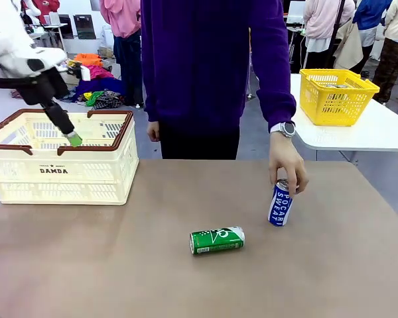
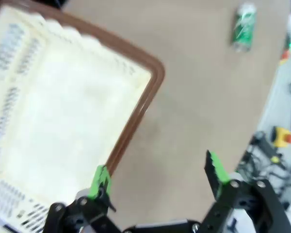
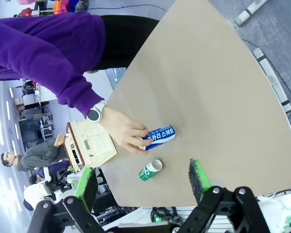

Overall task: Place the drinks into the Shopping basket.
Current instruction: Pick up one drink and place it into the Shopping basket.

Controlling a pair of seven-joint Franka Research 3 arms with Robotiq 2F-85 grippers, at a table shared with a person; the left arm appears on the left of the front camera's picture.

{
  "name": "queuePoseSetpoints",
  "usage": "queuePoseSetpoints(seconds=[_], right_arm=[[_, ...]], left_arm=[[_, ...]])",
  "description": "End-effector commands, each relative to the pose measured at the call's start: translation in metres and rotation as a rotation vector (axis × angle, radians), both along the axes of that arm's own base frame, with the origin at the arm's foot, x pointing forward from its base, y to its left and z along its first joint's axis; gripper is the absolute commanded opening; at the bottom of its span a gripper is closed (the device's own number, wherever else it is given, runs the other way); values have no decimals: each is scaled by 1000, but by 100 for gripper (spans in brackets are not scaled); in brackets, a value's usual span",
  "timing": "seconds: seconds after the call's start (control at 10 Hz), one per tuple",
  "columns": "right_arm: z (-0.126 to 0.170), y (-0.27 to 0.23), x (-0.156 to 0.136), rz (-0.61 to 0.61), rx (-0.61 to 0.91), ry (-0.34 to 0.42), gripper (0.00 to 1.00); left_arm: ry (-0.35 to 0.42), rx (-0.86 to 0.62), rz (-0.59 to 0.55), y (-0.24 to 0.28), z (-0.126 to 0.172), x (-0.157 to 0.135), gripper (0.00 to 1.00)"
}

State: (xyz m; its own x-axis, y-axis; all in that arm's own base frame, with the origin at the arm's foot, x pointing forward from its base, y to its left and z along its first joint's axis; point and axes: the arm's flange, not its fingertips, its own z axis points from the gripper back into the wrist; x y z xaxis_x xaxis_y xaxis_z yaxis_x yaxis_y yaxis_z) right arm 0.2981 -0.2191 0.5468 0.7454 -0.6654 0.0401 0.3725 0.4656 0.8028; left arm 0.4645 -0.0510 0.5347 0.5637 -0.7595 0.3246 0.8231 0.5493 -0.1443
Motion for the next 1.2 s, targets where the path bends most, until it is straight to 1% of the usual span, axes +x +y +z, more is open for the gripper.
queuePoseSetpoints(seconds=[0.0,0.1,0.2,0.4,0.6,0.8,0.9,1.0,1.1], right_arm=[[3,-2,1,13,1,-5,100],[3,-2,1,13,1,-5,100],[3,-2,1,13,1,-5,100],[3,-2,1,13,1,-5,100],[3,-2,1,13,1,-5,100],[3,-2,1,13,1,-5,100],[3,-2,1,13,1,-5,100],[3,-2,1,13,1,-5,100],[3,-2,1,13,1,-5,100]], left_arm=[[-22,-246,-173,-31,5,-36,100],[-26,-290,-191,-38,10,-43,100],[-17,-250,-159,-42,8,-40,100],[4,-263,-194,-68,2,-38,100],[31,-287,-293,-129,-2,-51,100],[39,-224,-388,-201,-8,-84,100],[34,-174,-459,-237,-21,-105,100],[20,-133,-506,-263,-38,-123,100],[-34,-84,-509,-285,-55,-140,100]])
